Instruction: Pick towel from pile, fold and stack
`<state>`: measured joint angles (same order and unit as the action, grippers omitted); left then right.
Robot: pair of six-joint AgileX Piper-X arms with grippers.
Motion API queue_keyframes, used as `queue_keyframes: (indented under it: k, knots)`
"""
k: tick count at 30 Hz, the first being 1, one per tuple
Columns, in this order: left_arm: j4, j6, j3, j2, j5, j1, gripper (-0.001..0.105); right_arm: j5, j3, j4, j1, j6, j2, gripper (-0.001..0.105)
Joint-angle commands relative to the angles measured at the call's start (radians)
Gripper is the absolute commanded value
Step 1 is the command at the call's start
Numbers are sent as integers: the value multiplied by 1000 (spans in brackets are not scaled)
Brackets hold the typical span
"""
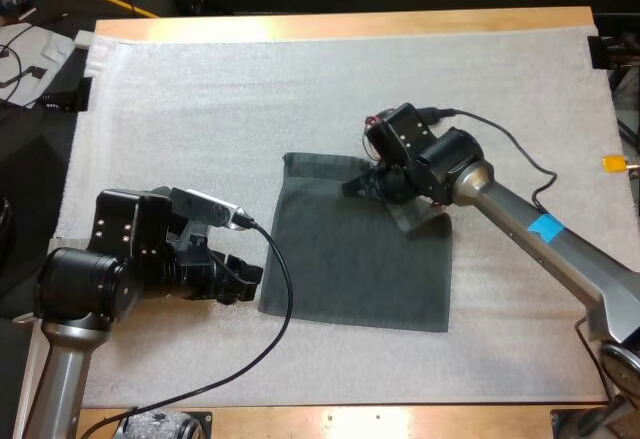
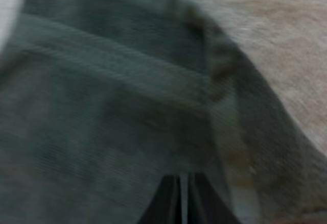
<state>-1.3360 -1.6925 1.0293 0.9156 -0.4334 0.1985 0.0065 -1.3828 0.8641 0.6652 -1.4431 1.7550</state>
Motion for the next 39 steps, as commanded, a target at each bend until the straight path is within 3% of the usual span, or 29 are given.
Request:
queue_keyframes:
  k: [1,10,22,29,39]
  knots:
    - [-3,-1,2,-6,-11,5,58,13,44,43,-11,-24,2,0]
    - [-1,-2,1,-3,-13,4,58,-11,108,57,-21,-46,58,0]
    - [-3,-2,3,-2,-10,1,58,48,123,-18,-59,-29,105,0]
    - [-7,-1,4,-6,-13,2,58,108,110,-152,-108,106,110,0]
    - [-9,-1,3,-5,-15,2,58,178,22,-156,-163,186,63,0]
